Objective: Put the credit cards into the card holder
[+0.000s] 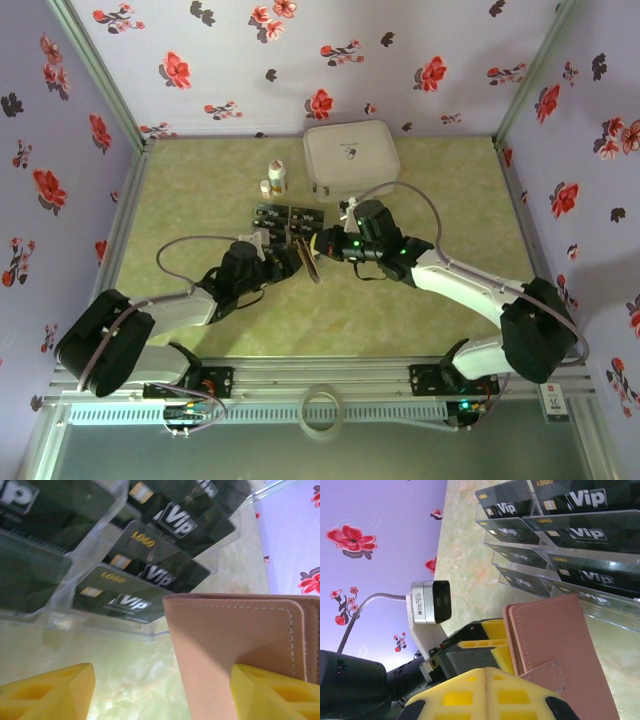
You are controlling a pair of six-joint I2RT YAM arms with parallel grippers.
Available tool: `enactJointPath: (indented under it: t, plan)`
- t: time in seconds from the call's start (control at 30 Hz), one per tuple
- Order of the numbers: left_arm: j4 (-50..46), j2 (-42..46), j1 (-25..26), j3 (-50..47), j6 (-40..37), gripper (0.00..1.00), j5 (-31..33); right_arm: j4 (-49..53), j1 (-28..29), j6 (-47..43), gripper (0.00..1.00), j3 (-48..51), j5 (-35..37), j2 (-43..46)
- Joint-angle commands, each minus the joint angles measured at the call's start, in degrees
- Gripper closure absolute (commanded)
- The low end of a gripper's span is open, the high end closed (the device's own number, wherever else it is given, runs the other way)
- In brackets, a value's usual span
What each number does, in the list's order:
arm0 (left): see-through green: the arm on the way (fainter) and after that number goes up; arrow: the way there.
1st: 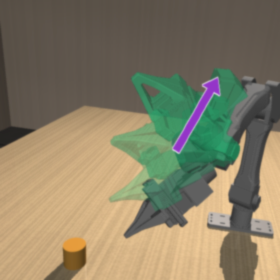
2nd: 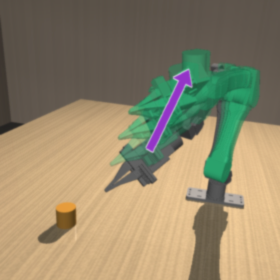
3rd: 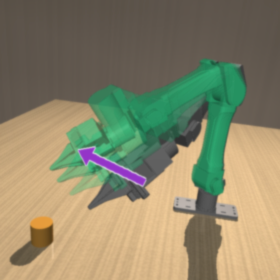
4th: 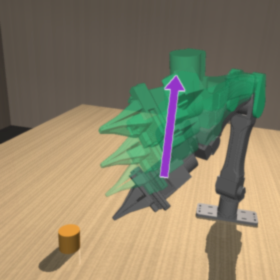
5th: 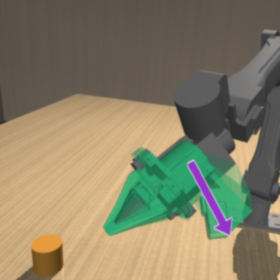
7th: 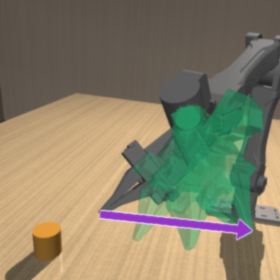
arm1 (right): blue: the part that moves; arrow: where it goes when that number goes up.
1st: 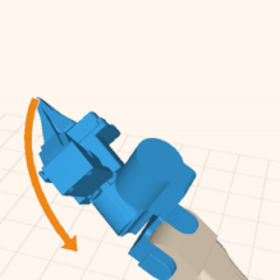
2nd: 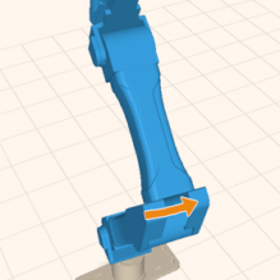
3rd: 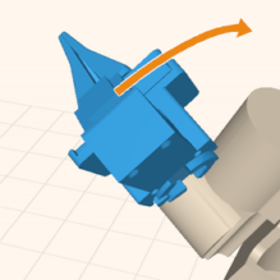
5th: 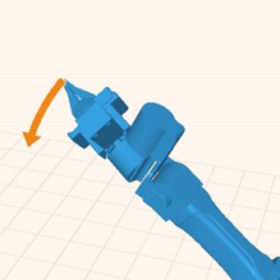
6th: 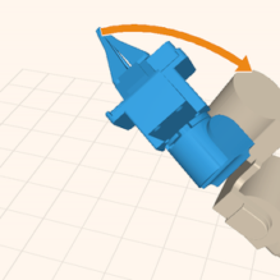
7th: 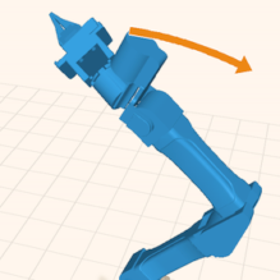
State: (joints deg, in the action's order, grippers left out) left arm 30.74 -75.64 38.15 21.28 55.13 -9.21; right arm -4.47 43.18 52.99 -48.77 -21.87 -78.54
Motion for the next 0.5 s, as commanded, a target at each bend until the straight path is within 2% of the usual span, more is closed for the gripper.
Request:
enactJointPath:
  t: [0.0, 0.17, 0.47]
  plan:
    - [2.8, 1.7, -0.2, -2.7, 0.6, 0.27, 2.3, -2.7, 0.3, 1.3, 1.0, 2.3, 0.5, 0.5]
    - [2.1, 3.3, -0.6, -6.4, 0.5, 0.24, 4.4, -3.3, 0.3, 2.0, 1.0, 4.4, 1.1, 1.0]
    - [0.8, 3.2, -1.2, -7.3, -0.6, 0.22, 4.7, -3.8, 0.2, 2.1, 1.0, 7.1, 2.5, 2.2]
